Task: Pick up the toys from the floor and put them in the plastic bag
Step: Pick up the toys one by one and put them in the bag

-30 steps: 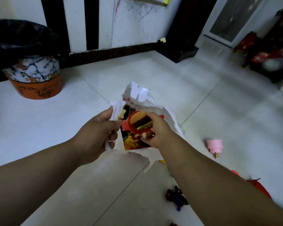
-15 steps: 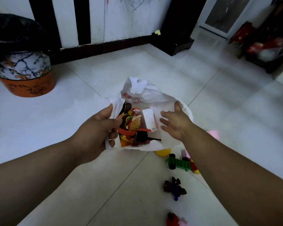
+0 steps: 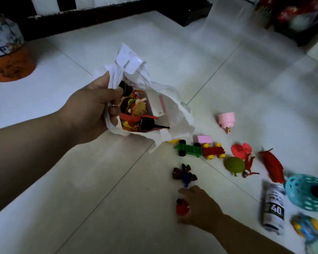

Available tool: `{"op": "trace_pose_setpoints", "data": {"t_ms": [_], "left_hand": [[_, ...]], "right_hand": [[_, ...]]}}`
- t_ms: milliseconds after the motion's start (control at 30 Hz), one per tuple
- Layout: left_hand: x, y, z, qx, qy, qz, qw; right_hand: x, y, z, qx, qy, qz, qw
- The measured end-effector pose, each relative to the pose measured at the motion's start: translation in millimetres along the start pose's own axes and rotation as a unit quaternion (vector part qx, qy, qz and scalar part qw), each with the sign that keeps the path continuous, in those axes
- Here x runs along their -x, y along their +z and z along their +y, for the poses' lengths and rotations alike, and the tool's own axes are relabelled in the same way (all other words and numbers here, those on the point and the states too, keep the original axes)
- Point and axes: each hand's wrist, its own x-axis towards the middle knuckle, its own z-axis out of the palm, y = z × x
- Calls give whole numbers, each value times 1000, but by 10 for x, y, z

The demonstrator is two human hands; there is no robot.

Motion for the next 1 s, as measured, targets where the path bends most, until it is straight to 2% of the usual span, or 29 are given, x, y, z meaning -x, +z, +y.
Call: {"op": "trace_pose_setpoints", "data": {"t_ms": [100,200,400,467,600,767,833,900,1000], "left_hand": [[-5,25,-24,-13,3,0,1000],[11,35,-41,-21,4,0,1000],[16,21,-28,-30,6,7,1000],[22,24,-25,-29,6,13,999],[35,1,-62,-41,5,18,999],[34,10,-104,-44,6,20,999],[32,25,-112,-40,6,20,999],[19,37,-121,-39,0,17,999],[4,46,-126,-25,-3,14,1000]], "right_hand": [[-101,198,82,18,24,16,999],[-204,99,79,26,3,54,998],[-391,-345,-39,-29,-60,265,962],[-515,-405,-71,-31,-35,248,968],[-705,-386,-139,-25,18,145,989],[-621,-327,-100,-37,67,179,981],[-512,-306,-60,-91,75,189,975],[-380,-324,-69,-202,78,190,958],[-137,-550,-255,-335,30,181,924]]}}
